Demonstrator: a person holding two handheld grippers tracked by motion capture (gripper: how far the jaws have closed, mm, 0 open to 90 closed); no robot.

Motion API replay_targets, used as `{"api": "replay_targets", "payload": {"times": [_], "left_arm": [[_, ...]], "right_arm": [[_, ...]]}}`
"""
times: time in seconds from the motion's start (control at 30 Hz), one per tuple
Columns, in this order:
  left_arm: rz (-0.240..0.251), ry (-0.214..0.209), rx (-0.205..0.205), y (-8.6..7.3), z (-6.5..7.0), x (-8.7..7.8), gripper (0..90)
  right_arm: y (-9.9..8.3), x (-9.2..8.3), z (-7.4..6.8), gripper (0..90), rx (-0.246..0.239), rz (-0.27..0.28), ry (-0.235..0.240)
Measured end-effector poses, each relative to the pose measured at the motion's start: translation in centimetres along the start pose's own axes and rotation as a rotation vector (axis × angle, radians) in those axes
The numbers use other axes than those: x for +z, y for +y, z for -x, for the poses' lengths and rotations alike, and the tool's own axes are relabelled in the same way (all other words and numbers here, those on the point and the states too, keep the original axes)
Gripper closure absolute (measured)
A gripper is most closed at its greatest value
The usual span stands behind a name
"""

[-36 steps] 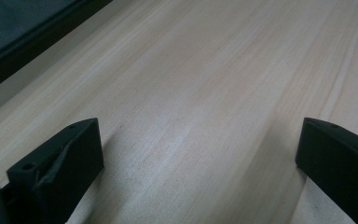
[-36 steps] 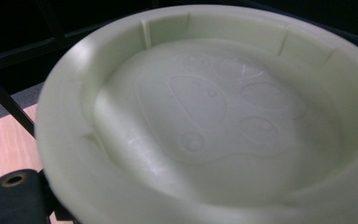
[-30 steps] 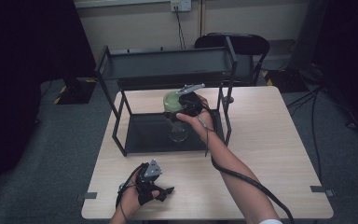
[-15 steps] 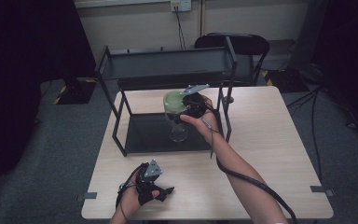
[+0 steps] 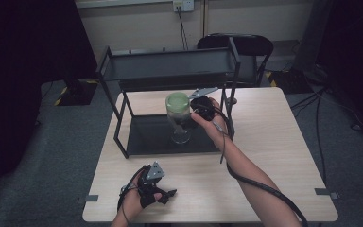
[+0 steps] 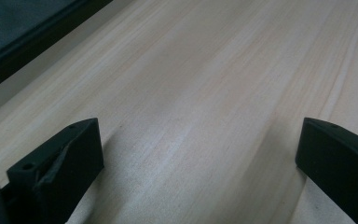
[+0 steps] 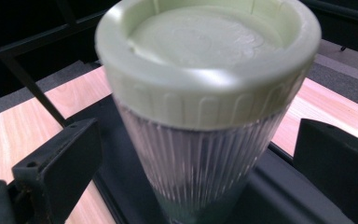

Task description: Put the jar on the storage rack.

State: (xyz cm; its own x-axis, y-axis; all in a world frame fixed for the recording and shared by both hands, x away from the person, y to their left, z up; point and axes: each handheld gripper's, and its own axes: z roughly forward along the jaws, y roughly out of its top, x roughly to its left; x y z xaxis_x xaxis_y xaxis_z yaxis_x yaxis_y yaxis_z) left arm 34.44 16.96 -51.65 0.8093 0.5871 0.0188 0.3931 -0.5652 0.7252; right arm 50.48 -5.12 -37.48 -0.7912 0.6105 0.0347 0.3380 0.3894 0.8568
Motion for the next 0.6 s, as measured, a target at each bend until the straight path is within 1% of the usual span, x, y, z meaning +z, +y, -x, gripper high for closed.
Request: {"api": "replay_targets", "payload": {"times": [0.17, 0.2, 0.43, 0.6], "left_arm": [[0.000, 0.000, 0.000, 0.0, 0.0, 0.0, 0.0], [0.000, 0.000, 0.000, 0.0, 0.0, 0.0, 0.0], [0.000, 0.000, 0.001, 0.0, 0.0, 0.0, 0.0], [0.000, 0.000, 0.001, 0.0, 0.0, 0.0, 0.0]], "right_arm": [[-0.2, -0.5, -0.2, 0.5, 0.007, -0.009, -0.007], [-0.3, -0.7, -0.4, 0.7, 0.013, -0.006, 0.002], [-0.9, -1.3, -0.7, 0.6, 0.006, -0.008, -0.001], [-1.3, -2.0, -0.9, 0.7, 0.008, -0.007, 0.008]]}}
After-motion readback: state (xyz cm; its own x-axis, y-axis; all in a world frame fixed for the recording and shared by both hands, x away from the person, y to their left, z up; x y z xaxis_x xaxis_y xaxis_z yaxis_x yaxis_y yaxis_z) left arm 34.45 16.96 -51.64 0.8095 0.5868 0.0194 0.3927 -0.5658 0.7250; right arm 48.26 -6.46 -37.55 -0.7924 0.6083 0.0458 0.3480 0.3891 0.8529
